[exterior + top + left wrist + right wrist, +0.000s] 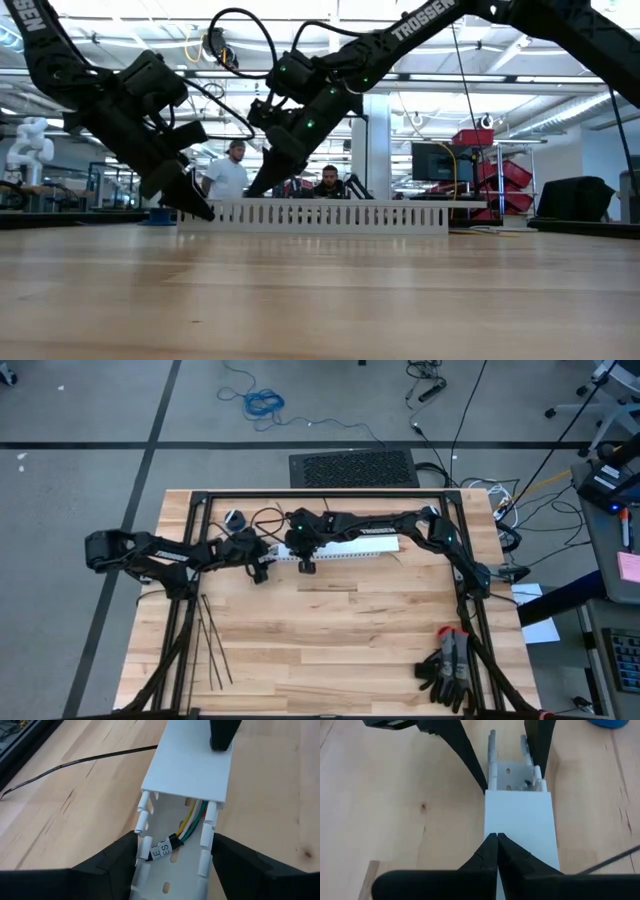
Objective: Ziptie cables
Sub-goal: Close the white cable duct
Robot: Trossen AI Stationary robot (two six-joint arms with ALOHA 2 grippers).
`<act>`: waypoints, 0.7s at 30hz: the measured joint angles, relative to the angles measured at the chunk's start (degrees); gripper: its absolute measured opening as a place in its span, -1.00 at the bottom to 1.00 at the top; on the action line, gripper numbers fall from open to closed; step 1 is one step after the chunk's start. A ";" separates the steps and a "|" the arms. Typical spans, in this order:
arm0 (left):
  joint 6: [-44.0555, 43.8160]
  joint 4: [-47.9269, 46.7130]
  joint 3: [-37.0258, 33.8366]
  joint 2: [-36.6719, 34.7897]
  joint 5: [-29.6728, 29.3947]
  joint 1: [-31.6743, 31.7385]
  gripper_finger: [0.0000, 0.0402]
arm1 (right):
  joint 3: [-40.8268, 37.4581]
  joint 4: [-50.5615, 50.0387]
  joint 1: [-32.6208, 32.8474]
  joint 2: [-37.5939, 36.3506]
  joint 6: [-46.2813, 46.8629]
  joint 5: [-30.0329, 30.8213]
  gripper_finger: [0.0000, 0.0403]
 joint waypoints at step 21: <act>-0.48 0.16 0.03 0.05 3.43 -0.15 0.17 | -0.63 6.00 2.00 -3.28 0.00 0.23 -1.00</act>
